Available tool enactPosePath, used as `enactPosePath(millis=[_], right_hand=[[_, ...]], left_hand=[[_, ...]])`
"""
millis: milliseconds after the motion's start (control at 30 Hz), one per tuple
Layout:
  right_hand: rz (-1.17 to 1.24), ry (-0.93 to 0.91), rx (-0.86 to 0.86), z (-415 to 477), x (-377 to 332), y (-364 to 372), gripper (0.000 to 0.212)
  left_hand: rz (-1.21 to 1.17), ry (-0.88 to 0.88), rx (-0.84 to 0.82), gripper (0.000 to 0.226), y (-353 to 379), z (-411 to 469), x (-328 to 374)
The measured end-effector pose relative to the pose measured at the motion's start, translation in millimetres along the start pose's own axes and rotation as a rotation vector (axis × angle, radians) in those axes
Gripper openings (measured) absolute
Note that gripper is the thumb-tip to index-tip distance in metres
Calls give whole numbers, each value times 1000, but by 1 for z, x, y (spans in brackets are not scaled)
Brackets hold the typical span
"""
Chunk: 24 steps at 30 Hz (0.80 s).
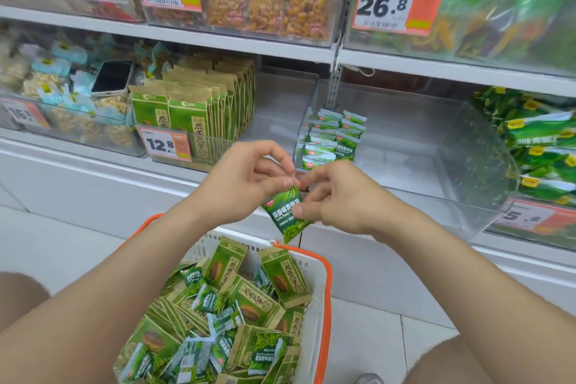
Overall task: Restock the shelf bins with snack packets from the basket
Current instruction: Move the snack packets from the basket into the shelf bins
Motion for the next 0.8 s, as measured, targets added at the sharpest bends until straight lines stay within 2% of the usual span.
enactPosePath(millis=[67,167,267,367,433,533,633,733,800], right_hand=[[66,16,-3,1,3,-4,17],[175,71,28,-2,3,-11,6],[263,130,124,-4,3,-14,7],[344,158,178,-1,4,-17,15],[370,151,236,2,2,-22,16],[392,107,440,14,5,-42,22],[240,76,610,34,28,-70,28],[8,141,676,56,54,-89,20],[-81,197,645,69,68,-92,14]], left_hand=[[-51,26,51,13,3,3,5],[-108,47,162,16,7,8,13],[-237,10,179,16,10,14,17],[-250,-3,184,13,14,19,14],[-160,53,240,8,18,23,12],[170,214,362,6,19,28,10],[470,365,360,11,18,36,7],[537,320,248,26,21,42,-1],[531,249,204,36,25,44,-5]])
Point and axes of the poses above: each hand's wrist, its own z-axis towards the middle knuckle, its own y-axis out of the palm, x = y × z, the point moved 1 cm from there along z, towards the middle knuckle, and after that the axes turned 4 degrees about -y, right-handed, at the moved point
